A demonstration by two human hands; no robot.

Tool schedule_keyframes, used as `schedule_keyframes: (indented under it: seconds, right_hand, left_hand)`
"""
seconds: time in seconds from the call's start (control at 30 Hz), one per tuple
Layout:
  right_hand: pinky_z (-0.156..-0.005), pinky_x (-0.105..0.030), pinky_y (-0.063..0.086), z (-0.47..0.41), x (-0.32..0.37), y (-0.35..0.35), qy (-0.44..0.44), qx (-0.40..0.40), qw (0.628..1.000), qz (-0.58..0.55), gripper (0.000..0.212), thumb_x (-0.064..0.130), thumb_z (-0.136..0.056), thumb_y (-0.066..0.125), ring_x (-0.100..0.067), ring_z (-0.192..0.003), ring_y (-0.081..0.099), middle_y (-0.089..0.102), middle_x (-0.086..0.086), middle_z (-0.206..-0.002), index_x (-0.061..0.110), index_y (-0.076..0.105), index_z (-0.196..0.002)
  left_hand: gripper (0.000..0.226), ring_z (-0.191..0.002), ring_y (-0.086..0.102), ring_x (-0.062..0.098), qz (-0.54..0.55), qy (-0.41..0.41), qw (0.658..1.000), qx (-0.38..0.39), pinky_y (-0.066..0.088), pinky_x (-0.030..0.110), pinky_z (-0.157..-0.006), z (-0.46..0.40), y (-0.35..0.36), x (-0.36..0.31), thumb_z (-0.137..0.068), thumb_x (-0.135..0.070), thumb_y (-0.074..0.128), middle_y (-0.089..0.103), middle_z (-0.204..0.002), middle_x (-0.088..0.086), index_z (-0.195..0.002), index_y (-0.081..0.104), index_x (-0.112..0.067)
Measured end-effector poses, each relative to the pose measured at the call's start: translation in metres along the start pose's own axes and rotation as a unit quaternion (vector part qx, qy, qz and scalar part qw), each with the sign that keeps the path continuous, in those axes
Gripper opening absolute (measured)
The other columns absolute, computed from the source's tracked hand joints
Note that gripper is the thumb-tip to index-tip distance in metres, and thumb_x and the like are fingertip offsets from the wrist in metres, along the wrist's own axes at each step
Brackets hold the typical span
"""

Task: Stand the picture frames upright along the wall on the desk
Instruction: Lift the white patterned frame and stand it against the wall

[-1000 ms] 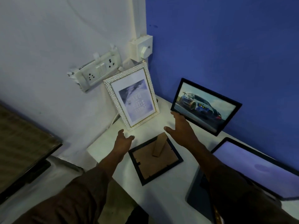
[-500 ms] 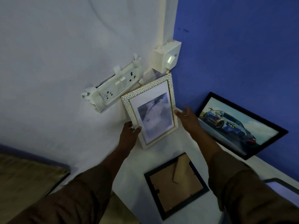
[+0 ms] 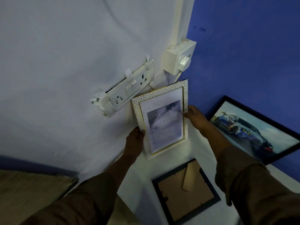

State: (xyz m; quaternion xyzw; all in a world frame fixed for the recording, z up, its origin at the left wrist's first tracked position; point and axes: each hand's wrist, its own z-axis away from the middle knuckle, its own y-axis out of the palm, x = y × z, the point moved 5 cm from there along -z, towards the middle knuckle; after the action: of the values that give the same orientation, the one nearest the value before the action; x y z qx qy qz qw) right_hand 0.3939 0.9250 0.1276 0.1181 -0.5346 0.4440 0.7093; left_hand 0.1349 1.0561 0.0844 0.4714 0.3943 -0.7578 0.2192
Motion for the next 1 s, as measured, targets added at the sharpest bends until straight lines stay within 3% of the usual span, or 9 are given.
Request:
schedule_keyframes:
  seconds: [0.13, 0.27, 0.37, 0.43, 0.5, 0.6, 0.7, 0.87, 1.0]
  right_hand:
    - [-0.069, -0.016, 0.042, 0.035, -0.014, -0.013, -0.006, -0.02, 0.999, -0.027, 0.022, 0.011, -0.102, 0.056, -0.001, -0.09, 0.058, 0.062, 0.012, -0.101, 0.02, 0.058, -0.122]
    - [-0.076, -0.027, 0.046, 0.073, -0.039, -0.04, 0.007, -0.041, 0.996, -0.073, 0.028, 0.015, -0.099, 0.062, -0.019, -0.11, 0.062, 0.066, 0.008, -0.109, 0.022, 0.056, -0.125]
    - [-0.077, -0.028, 0.048, 0.114, -0.049, -0.062, -0.017, -0.053, 0.995, -0.087, 0.023, 0.014, -0.1, 0.062, -0.011, -0.097, 0.063, 0.067, 0.001, -0.113, 0.021, 0.056, -0.12]
    - [-0.086, -0.037, 0.05, 0.145, -0.059, -0.076, -0.027, -0.063, 0.994, -0.087, 0.019, 0.017, -0.1, 0.062, -0.019, -0.098, 0.064, 0.068, -0.004, -0.112, 0.021, 0.058, -0.118]
    - [-0.095, -0.044, 0.05, 0.182, -0.072, -0.091, -0.029, -0.063, 0.993, -0.093, 0.017, 0.021, -0.1, 0.063, -0.026, -0.106, 0.065, 0.07, -0.006, -0.113, 0.021, 0.059, -0.117]
    - [-0.096, -0.042, 0.051, 0.227, -0.089, -0.104, -0.032, -0.057, 0.992, -0.111, 0.016, 0.021, -0.101, 0.061, -0.029, -0.114, 0.066, 0.07, -0.005, -0.114, 0.022, 0.059, -0.116]
    - [-0.103, -0.044, 0.051, 0.269, -0.097, -0.122, -0.049, -0.062, 0.989, -0.129, 0.02, 0.02, -0.101, 0.061, -0.032, -0.117, 0.067, 0.071, -0.01, -0.119, 0.019, 0.06, -0.122]
    - [-0.109, -0.054, 0.046, 0.318, -0.101, -0.157, -0.079, -0.094, 0.98, -0.159, 0.031, 0.017, -0.098, 0.066, -0.042, -0.121, 0.062, 0.065, -0.027, -0.126, 0.015, 0.058, -0.127]
    - [-0.106, -0.045, 0.052, 0.339, -0.102, -0.17, -0.108, -0.161, 0.961, -0.196, 0.044, 0.021, -0.095, 0.07, -0.027, -0.119, 0.067, 0.069, -0.007, -0.124, 0.02, 0.051, -0.135]
  left_hand:
    - [0.022, -0.089, 0.062, 0.021, -0.009, 0.024, 0.999, -0.021, 0.045, 0.031, -0.072, 0.017, 0.003, -0.009, -0.107, -0.024, 0.045, 0.069, -0.099, 0.006, -0.108, 0.064, -0.013]
    - [0.026, -0.102, 0.063, 0.027, -0.018, 0.079, 0.996, -0.03, 0.05, 0.041, -0.089, 0.046, 0.017, -0.032, -0.107, -0.025, 0.044, 0.069, -0.11, 0.011, -0.116, 0.063, -0.01]
    - [0.027, -0.105, 0.064, 0.026, -0.006, 0.12, 0.992, -0.04, 0.051, 0.042, -0.093, 0.078, 0.028, -0.049, -0.107, -0.024, 0.045, 0.069, -0.115, 0.012, -0.119, 0.063, -0.007]
    - [0.026, -0.102, 0.062, 0.02, 0.016, 0.141, 0.989, -0.039, 0.051, 0.041, -0.095, 0.101, 0.034, -0.062, -0.107, -0.019, 0.045, 0.067, -0.117, 0.014, -0.121, 0.061, -0.005]
    - [0.027, -0.106, 0.061, 0.018, 0.044, 0.165, 0.985, -0.035, 0.05, 0.033, -0.099, 0.13, 0.041, -0.08, -0.107, -0.019, 0.044, 0.066, -0.122, 0.014, -0.125, 0.058, -0.005]
    - [0.028, -0.111, 0.06, 0.017, 0.043, 0.202, 0.978, -0.02, 0.047, 0.011, -0.091, 0.162, 0.048, -0.111, -0.109, -0.022, 0.042, 0.064, -0.125, 0.009, -0.129, 0.054, -0.007]
    - [0.029, -0.114, 0.061, 0.021, 0.022, 0.251, 0.968, -0.01, 0.049, 0.028, -0.097, 0.188, 0.052, -0.145, -0.109, -0.025, 0.042, 0.064, -0.126, 0.008, -0.131, 0.053, -0.011]
    - [0.034, -0.113, 0.062, 0.022, -0.063, 0.349, 0.935, -0.002, 0.051, 0.035, -0.094, 0.223, 0.061, -0.201, -0.108, -0.034, 0.042, 0.065, -0.126, 0.007, -0.132, 0.054, -0.013]
    - [0.035, -0.113, 0.062, 0.026, -0.11, 0.402, 0.909, -0.012, 0.052, 0.045, -0.096, 0.237, 0.066, -0.222, -0.107, -0.034, 0.042, 0.066, -0.124, 0.008, -0.131, 0.056, -0.012]
